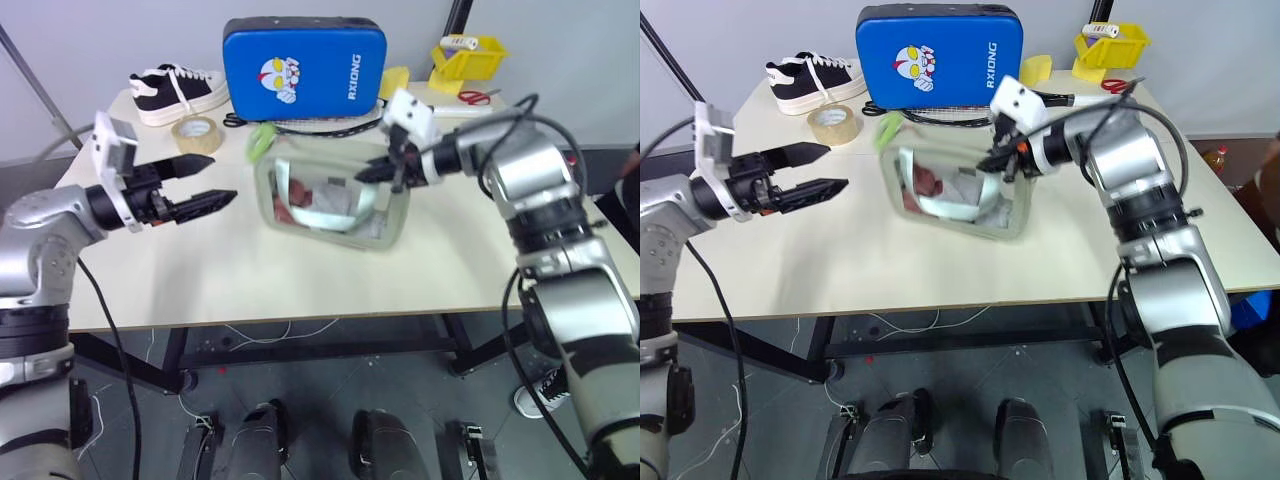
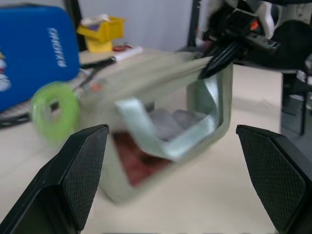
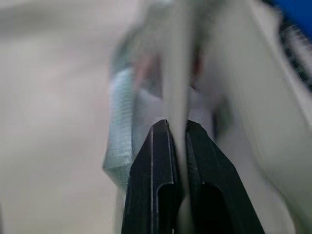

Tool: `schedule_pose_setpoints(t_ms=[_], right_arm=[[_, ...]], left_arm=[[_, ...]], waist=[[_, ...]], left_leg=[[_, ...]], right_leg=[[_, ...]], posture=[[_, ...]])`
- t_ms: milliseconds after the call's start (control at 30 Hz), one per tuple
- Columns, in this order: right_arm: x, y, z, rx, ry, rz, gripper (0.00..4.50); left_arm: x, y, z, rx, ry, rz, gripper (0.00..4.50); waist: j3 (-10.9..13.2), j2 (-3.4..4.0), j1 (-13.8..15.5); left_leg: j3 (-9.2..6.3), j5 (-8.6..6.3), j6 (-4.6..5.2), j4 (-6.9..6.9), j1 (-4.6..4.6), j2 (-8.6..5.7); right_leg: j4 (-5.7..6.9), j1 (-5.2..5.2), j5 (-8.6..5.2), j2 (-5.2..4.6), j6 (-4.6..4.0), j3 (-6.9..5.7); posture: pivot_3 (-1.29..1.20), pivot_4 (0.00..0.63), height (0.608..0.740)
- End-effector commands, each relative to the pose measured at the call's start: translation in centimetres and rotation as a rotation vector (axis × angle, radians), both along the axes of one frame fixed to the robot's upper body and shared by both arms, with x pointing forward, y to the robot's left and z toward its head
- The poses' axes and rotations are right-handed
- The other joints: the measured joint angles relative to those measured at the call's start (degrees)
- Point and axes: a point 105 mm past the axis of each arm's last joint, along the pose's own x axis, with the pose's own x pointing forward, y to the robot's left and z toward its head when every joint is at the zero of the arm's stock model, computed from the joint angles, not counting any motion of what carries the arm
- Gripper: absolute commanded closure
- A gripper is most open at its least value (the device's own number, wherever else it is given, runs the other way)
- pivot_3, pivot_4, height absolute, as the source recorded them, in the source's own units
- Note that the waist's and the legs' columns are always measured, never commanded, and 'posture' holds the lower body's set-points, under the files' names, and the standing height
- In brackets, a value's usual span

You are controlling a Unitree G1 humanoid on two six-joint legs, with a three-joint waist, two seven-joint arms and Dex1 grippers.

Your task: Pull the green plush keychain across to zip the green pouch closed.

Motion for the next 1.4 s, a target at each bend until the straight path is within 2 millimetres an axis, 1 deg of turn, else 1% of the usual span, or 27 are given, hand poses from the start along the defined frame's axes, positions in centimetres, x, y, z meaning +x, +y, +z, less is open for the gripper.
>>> schedule_pose_setpoints(t_ms=[33, 100, 233, 333, 400, 500, 700, 833, 900, 933, 967, 1067, 1133, 1233, 1333, 1400], right_arm=[[-3.3, 0.2, 3.1, 0.009, -0.134, 0.14, 4.43], [-4.1, 0.2, 2.4, -0.005, -0.142, 0.165, 4.43], [-4.4, 0.0, 1.0, -0.036, -0.15, 0.173, 4.43], [-4.4, -0.6, 0.9, -0.037, -0.162, 0.183, 4.43], [-4.5, -1.5, 1.0, -0.038, -0.165, 0.19, 4.43], [-3.8, -2.8, 1.4, -0.074, -0.198, 0.166, 4.43], [-2.5, -3.5, 2.3, -0.09, -0.25, 0.147, 4.43], [-2.2, -4.0, 1.1, -0.123, -0.235, 0.152, 4.43], [-1.5, -4.9, 0.6, -0.143, -0.222, 0.082, 3.69], [-1.3, -5.2, 0.5, -0.147, -0.218, 0.059, 3.42], [-1.3, -5.4, 0.6, -0.135, -0.213, 0.042, 2.91], [-2.2, -5.7, 2.3, -0.042, -0.233, 0.018, 1.37], [-3.3, -6.7, 2.6, -0.023, -0.235, -0.015, 0.36], [-4.4, -7.8, 2.5, -0.021, -0.227, -0.061, 0.36], [-4.8, -9.0, 1.8, -0.027, -0.213, -0.128, 0.36], [-4.8, -9.4, 1.4, -0.024, -0.198, -0.153, 0.36]], left_arm=[[-0.9, -0.6, 0.0, 0.056, -0.061, -0.053, 0.0], [-0.9, -0.5, -0.1, 0.057, -0.052, -0.061, 0.0], [-0.9, -0.8, 0.3, 0.058, -0.057, -0.071, 0.0], [-0.9, -1.1, 0.5, 0.062, -0.062, -0.076, 0.0], [-1.0, -1.2, 0.7, 0.061, -0.063, -0.078, 0.0], [-1.1, -1.3, 0.8, 0.062, -0.061, -0.082, 0.0], [-1.1, -1.6, 0.9, 0.058, -0.06, -0.085, 0.0], [-1.1, -1.9, 0.8, 0.054, -0.062, -0.088, 0.0], [-1.1, -1.9, 0.8, 0.051, -0.062, -0.084, 0.0], [-1.2, -1.9, 0.8, 0.05, -0.062, -0.083, 0.0], [-1.2, -1.9, 0.8, 0.047, -0.062, -0.082, 0.0], [-1.1, -1.9, 0.7, 0.04, -0.062, -0.082, 0.0], [-1.0, -2.0, 0.8, 0.034, -0.062, -0.084, 0.0], [-0.9, -1.9, 0.7, 0.029, -0.061, -0.083, 0.0], [-0.5, -1.8, 0.5, 0.023, -0.055, -0.08, 0.0], [-0.2, -1.8, 0.4, 0.023, -0.054, -0.08, 0.0]], waist=[[0.0, 0.04, -0.1], [0.0, 0.04, -0.1], [0.0, 0.04, 0.1], [0.0, 0.04, 0.1], [0.0, 0.04, 0.1], [0.0, 0.04, 0.2], [0.0, 0.04, 0.1], [0.0, 0.04, 0.2], [0.0, 0.04, 0.1], [0.0, 0.04, 0.1], [0.0, 0.04, 0.1], [0.0, 0.04, 0.2], [0.0, 0.03, 0.4], [0.0, 0.03, 1.0], [0.0, 0.03, 1.2], [0.0, 0.03, 1.2]], left_leg=[[0.0, 0.0, -0.01, 0.0, 0.03, 0.01], [-0.02, 0.0, -0.01, -0.02, 0.06, 0.03], [-0.02, 0.0, -0.02, -0.01, 0.07, 0.04], [-0.02, 0.0, -0.02, -0.01, 0.06, 0.04], [-0.02, 0.0, -0.01, -0.01, 0.06, 0.03], [-0.01, 0.0, -0.02, -0.01, 0.04, 0.03], [-0.01, 0.0, -0.02, -0.02, 0.04, 0.03], [-0.01, 0.0, -0.02, -0.03, 0.04, 0.03], [0.0, 0.0, -0.02, -0.02, 0.03, 0.03], [-0.01, 0.0, -0.02, -0.01, 0.04, 0.03], [-0.01, 0.0, -0.02, -0.01, 0.04, 0.03], [-0.01, 0.0, -0.02, -0.01, 0.04, 0.03], [-0.01, 0.0, -0.02, -0.01, 0.03, 0.03], [-0.01, 0.0, -0.01, 0.01, 0.02, 0.02], [-0.02, 0.0, -0.01, 0.05, 0.09, 0.03], [-0.03, -0.01, -0.02, 0.05, 0.15, 0.03]], right_leg=[[0.03, 0.0, 0.01, 0.0, -0.01, 0.0], [0.03, -0.01, 0.01, 0.02, -0.03, 0.0], [-0.02, 0.0, 0.0, 0.01, -0.05, 0.01], [-0.05, 0.01, 0.0, 0.01, -0.05, 0.01], [-0.05, 0.0, 0.0, 0.01, -0.05, 0.01], [-0.09, 0.0, 0.0, 0.01, -0.05, 0.01], [-0.09, 0.0, 0.0, 0.01, -0.05, 0.01], [-0.1, 0.01, 0.0, 0.01, -0.05, 0.01], [-0.1, 0.01, 0.0, 0.01, -0.04, 0.01], [-0.1, 0.02, 0.0, 0.01, -0.04, 0.01], [-0.09, 0.02, 0.0, 0.01, -0.05, 0.01], [-0.09, 0.02, 0.0, 0.01, -0.05, 0.01], [-0.09, 0.02, 0.0, 0.0, -0.05, 0.01], [-0.12, 0.04, 0.0, 0.0, -0.04, 0.01], [-0.11, 0.07, 0.01, 0.0, -0.06, 0.01], [-0.12, 0.09, 0.03, 0.0, -0.1, 0.01]], posture=[[0.0, 0.15, 0.723], [0.0, 0.15, 0.723], [0.0, 0.15, 0.723], [0.0, 0.15, 0.723], [0.0, 0.15, 0.723], [0.0, 0.15, 0.723], [0.0, 0.15, 0.723], [0.0, 0.15, 0.723], [0.0, 0.15, 0.723], [0.0, 0.15, 0.723], [0.0, 0.15, 0.723], [0.0, 0.15, 0.723], [0.0, 0.15, 0.723], [0.0, 0.15, 0.723], [0.0, 0.15, 0.723], [0.0, 0.15, 0.723]])
